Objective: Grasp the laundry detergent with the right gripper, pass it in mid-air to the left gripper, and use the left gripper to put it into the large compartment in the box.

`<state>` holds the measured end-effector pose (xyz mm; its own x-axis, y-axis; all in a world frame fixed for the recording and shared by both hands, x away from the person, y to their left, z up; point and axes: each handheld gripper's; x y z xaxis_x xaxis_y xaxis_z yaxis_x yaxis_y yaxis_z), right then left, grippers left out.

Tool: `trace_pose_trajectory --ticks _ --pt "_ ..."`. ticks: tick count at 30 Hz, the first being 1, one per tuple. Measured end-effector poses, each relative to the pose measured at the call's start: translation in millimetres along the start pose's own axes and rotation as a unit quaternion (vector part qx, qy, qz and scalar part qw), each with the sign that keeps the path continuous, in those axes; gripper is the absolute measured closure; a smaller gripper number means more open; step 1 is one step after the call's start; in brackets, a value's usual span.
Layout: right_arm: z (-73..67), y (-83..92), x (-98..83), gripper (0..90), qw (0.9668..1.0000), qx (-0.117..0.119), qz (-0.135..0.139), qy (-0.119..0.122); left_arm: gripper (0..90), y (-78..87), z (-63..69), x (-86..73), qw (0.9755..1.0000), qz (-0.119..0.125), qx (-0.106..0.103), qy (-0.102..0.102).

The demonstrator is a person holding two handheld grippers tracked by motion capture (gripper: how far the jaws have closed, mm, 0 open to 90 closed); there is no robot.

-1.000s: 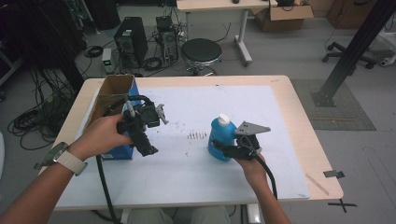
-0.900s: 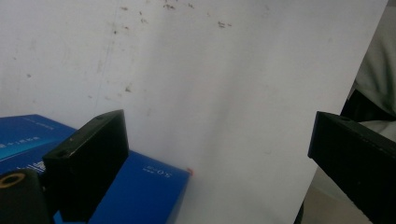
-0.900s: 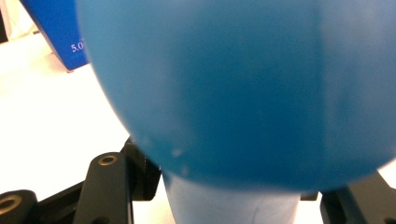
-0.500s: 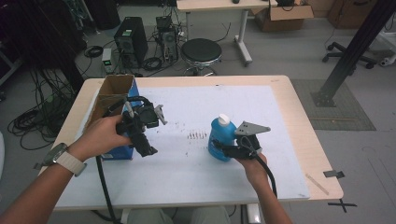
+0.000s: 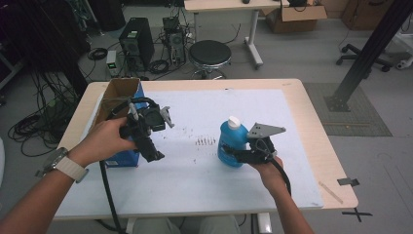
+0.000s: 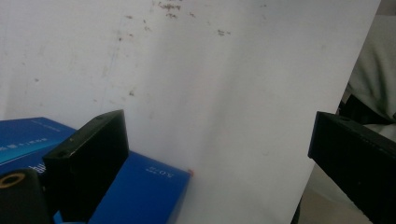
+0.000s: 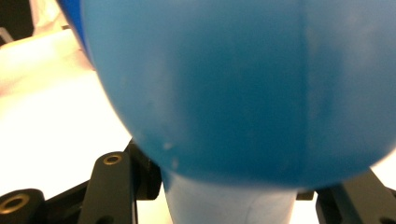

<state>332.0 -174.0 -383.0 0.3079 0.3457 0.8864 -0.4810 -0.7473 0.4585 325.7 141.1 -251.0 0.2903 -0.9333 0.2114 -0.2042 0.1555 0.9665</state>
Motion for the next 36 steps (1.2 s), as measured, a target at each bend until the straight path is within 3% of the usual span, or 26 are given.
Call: trace_pose_trajectory --ticks 4,5,11,12,19,22,33,36 --pt "-0.1 5.0 4.4 43.5 0.9999 0.017 0.002 0.004 5.7 3.2 0.7 2.6 1.0000 0.003 0.002 -0.004" --pt "-0.7 8.4 8.1 43.5 0.9994 0.032 -0.002 0.010 5.7 6.1 1.2 4.5 1.0000 0.004 0.001 -0.007" --pt "-4.3 14.2 17.1 43.5 0.9974 0.064 -0.013 0.031 5.5 14.2 1.7 10.7 0.9999 0.011 -0.001 -0.009" --pt "-6.2 16.4 21.0 43.5 0.9962 0.077 -0.014 0.038 5.6 17.4 2.3 13.7 0.9998 0.013 -0.002 -0.011" --pt "-8.3 19.6 30.7 43.5 0.9928 0.109 -0.013 0.048 5.7 26.2 5.9 24.4 0.9994 0.016 -0.011 -0.027" --pt "-8.4 18.5 36.4 43.5 0.9892 0.133 -0.020 0.059 5.7 31.6 8.1 31.5 0.9991 0.019 -0.014 -0.036" --pt "-12.0 16.6 49.2 43.6 0.9814 0.171 -0.027 0.082 5.7 41.1 12.5 46.6 0.9980 0.016 -0.017 -0.059" --pt "-14.1 15.6 53.7 43.6 0.9770 0.190 -0.028 0.093 5.6 44.2 15.1 51.9 0.9967 0.018 -0.023 -0.076"
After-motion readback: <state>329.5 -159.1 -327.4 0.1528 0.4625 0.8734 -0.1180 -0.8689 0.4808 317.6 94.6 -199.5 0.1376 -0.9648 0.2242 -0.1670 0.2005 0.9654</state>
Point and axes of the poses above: each handheld gripper's, and its own axes: y roughly backward along the jaws, x roughly out of its top, z roughly to its right
